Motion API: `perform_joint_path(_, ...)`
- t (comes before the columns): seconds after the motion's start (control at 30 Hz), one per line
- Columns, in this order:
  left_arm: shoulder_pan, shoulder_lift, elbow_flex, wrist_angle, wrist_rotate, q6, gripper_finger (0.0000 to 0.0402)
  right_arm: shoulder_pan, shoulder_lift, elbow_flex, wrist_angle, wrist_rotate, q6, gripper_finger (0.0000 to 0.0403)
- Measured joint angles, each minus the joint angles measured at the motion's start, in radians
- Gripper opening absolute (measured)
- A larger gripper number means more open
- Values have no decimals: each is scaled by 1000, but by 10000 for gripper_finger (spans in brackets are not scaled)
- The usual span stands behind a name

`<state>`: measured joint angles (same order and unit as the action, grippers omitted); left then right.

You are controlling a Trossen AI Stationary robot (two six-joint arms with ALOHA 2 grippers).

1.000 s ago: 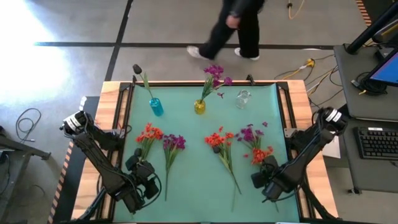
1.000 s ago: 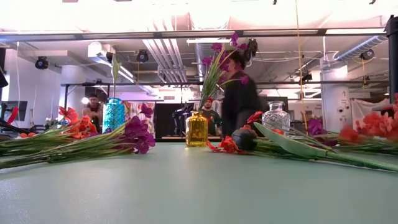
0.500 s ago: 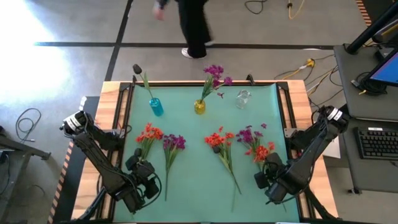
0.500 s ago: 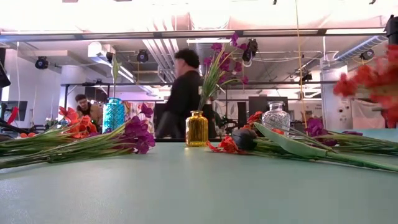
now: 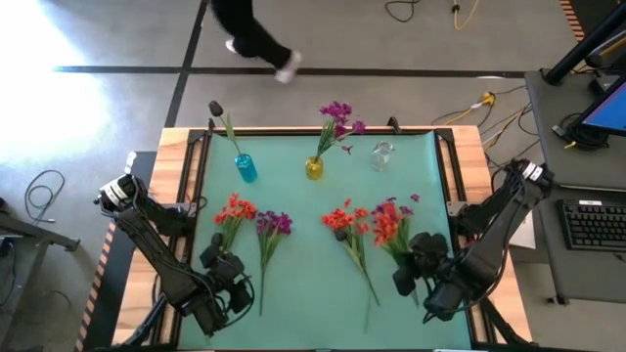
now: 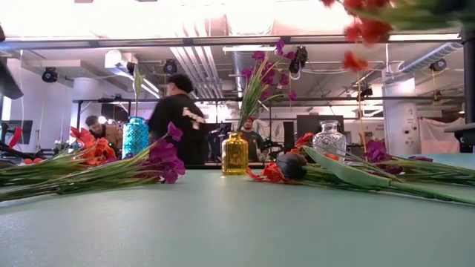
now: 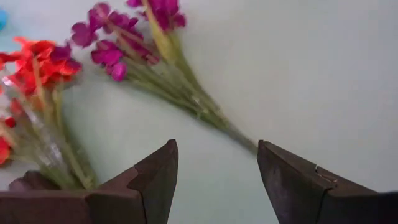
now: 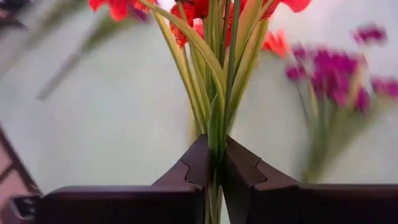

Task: Sort flowers into vase by color
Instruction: Put the right orange flower into the transparent vase

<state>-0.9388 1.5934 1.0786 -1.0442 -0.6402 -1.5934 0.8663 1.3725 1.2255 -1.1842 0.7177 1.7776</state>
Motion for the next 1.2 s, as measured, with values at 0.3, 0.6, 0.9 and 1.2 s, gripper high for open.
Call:
perform_joint_path(0.3, 1, 0, 0, 219, -69, 258, 206, -50, -59, 0, 196, 217, -380, 22)
perform_joint_path(0.6, 47, -5, 63, 341, -244, 534, 206, -118, -103, -3, 223, 419, -625, 22)
perform_joint_path(0.9, 115, -5, 194, 310, -348, 795, 206, -258, -108, -4, 299, 335, -843, 22)
perform_joint_path(1.2, 185, -5, 277, 297, -373, 1068, 206, -398, -123, -7, 605, 235, -1357, 22)
